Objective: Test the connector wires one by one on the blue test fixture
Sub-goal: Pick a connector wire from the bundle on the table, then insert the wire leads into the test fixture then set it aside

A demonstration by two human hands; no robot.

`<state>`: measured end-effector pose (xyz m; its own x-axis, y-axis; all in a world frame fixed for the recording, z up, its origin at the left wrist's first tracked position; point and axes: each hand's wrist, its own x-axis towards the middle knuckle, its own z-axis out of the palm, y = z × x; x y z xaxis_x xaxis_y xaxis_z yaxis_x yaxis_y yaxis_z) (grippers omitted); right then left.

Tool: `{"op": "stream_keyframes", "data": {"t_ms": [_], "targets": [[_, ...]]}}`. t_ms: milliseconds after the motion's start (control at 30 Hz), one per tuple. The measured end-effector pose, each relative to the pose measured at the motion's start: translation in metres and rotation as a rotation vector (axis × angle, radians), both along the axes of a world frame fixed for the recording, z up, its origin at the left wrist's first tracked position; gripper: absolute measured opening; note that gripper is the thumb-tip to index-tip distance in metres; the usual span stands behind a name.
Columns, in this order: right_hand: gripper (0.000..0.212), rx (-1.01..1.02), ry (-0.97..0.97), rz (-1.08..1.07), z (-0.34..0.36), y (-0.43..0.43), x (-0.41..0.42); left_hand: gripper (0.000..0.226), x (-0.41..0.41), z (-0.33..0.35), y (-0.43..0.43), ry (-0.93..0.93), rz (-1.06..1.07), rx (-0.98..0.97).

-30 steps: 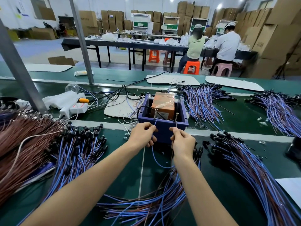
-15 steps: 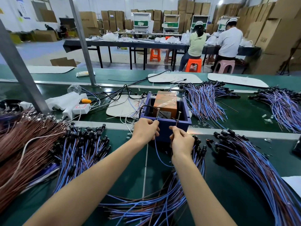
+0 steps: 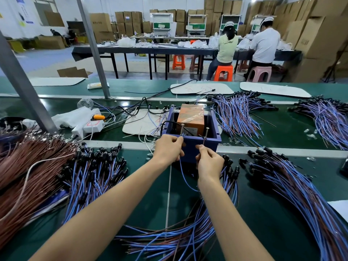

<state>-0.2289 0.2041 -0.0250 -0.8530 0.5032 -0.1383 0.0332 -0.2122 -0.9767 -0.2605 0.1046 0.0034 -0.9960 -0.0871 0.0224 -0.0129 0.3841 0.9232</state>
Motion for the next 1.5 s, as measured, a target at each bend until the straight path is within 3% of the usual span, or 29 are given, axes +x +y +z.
{"op": "stream_keyframes", "data": {"t_ms": [133, 233, 333, 400, 467, 600, 700, 800, 900, 1100, 1233, 1400, 1500], "targets": [[0.023, 0.013, 0.009, 0.011, 0.002, 0.000, 0.004, 0.029, 0.006, 0.005, 0.000, -0.003, -0.027, -0.008], [0.024, 0.039, 0.009, 0.127, 0.007, 0.003, 0.017, 0.024, 0.023, 0.009, -0.007, -0.039, -0.166, 0.029], [0.028, 0.143, -0.049, 0.493, 0.012, 0.012, 0.043, 0.026, 0.057, 0.011, -0.040, -0.143, -0.508, -0.038], [0.031, 0.289, -0.183, 0.811, 0.011, 0.017, 0.062, 0.039, 0.085, 0.011, -0.075, -0.233, -0.839, -0.252], [0.042, 0.439, -0.315, 1.037, 0.009, 0.019, 0.076, 0.055, 0.108, 0.007, -0.106, -0.308, -1.014, -0.394], [0.048, 0.622, -0.397, 1.118, 0.003, 0.009, 0.086, 0.076, 0.128, 0.011, -0.160, -0.383, -0.874, -0.389], [0.044, 0.802, -0.381, 1.101, 0.002, 0.000, 0.087, 0.057, 0.119, 0.018, -0.188, -0.253, -0.659, -0.508], [0.044, 0.893, -0.372, 1.083, 0.003, -0.009, 0.089, 0.040, 0.105, 0.007, -0.189, -0.099, -0.251, -1.088], [0.044, 0.945, -0.360, 1.055, 0.000, -0.015, 0.091, 0.036, 0.105, -0.013, -0.174, -0.100, -0.147, -1.481], [0.036, 0.795, -0.255, 0.996, -0.004, -0.007, 0.098, 0.021, 0.098, -0.018, -0.189, 0.087, -0.134, -1.547], [0.034, 0.493, -0.208, 0.925, 0.001, -0.020, 0.100, 0.029, 0.086, -0.013, -0.190, 0.293, -0.133, -1.498], [0.040, -0.016, -0.239, 0.998, 0.017, -0.060, 0.101, 0.019, 0.070, 0.010, -0.174, 0.489, -0.060, -1.214], [0.041, -0.077, -0.236, 0.979, 0.014, -0.068, 0.101, 0.032, 0.068, 0.016, -0.178, 0.360, -0.075, -1.123]]}}
